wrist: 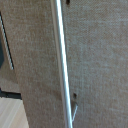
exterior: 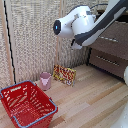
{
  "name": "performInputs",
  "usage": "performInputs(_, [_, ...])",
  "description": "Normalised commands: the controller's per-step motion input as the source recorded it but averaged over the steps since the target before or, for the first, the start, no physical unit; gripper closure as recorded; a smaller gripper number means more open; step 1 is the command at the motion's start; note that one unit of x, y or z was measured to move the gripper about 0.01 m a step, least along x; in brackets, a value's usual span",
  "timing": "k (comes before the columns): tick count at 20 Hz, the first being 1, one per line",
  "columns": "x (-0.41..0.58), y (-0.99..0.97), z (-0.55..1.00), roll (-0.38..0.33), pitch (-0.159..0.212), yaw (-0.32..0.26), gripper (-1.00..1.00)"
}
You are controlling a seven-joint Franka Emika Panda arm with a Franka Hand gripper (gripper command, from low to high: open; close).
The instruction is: Transport the gripper mindfully toward the orange-red bowl and clasp it to elevate with ease. Ensure your robot's arm aligns efficiently with the top drawer's opening. Carefully slide the orange-red bowl into the designated spot with precision. After confirmation, withdraw the gripper gently. Close the drawer smoothly by transitioning the gripper to its handle.
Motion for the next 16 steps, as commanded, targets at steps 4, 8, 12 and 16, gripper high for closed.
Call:
performInputs(4, [-0.152,-0.52,-0.16,-0.053,0.018,0.146,-1.0])
performInputs(8, [-0.196,-0.58,-0.09,-0.023,0.0,0.078,-1.0])
performInputs(12, [-0.204,-0.59,-0.04,0.0,0.015,0.01,-1.0])
performInputs(16, [-0.047,-0.43,-0.01,-0.004,0.034,0.003,1.0])
